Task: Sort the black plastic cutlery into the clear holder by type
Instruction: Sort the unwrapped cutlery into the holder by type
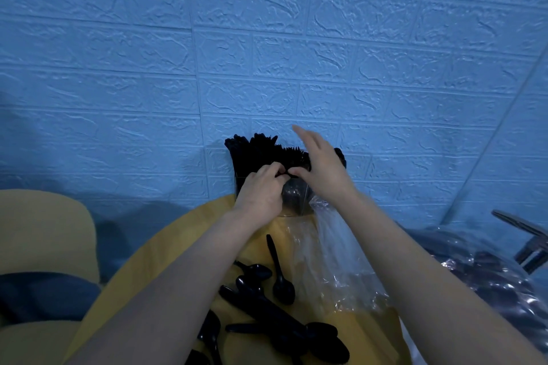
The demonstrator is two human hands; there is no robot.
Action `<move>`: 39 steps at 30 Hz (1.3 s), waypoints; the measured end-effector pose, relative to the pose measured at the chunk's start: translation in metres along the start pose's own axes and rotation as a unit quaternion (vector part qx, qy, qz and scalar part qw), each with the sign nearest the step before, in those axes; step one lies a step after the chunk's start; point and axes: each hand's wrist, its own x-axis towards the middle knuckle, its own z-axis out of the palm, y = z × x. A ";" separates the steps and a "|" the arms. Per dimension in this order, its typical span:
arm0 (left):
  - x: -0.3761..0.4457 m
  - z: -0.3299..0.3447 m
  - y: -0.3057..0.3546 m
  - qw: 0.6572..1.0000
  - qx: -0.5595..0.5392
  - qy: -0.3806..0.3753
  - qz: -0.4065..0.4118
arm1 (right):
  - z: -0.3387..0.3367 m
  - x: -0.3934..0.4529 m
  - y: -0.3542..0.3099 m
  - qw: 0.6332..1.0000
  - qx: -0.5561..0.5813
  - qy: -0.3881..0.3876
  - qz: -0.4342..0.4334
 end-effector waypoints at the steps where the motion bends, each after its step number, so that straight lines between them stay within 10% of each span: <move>1: 0.000 0.000 0.000 1.000 0.003 -0.002 0.000 | 0.003 -0.003 0.003 0.998 -0.044 -0.006 -0.051; 6: -0.010 -0.002 0.003 1.000 -0.018 -0.002 0.007 | 0.013 -0.014 0.015 0.976 -0.192 -0.094 -0.048; 39: -0.318 -0.063 0.029 0.932 -0.236 -0.117 -0.250 | -0.014 -0.265 -0.141 0.983 0.010 -0.180 0.043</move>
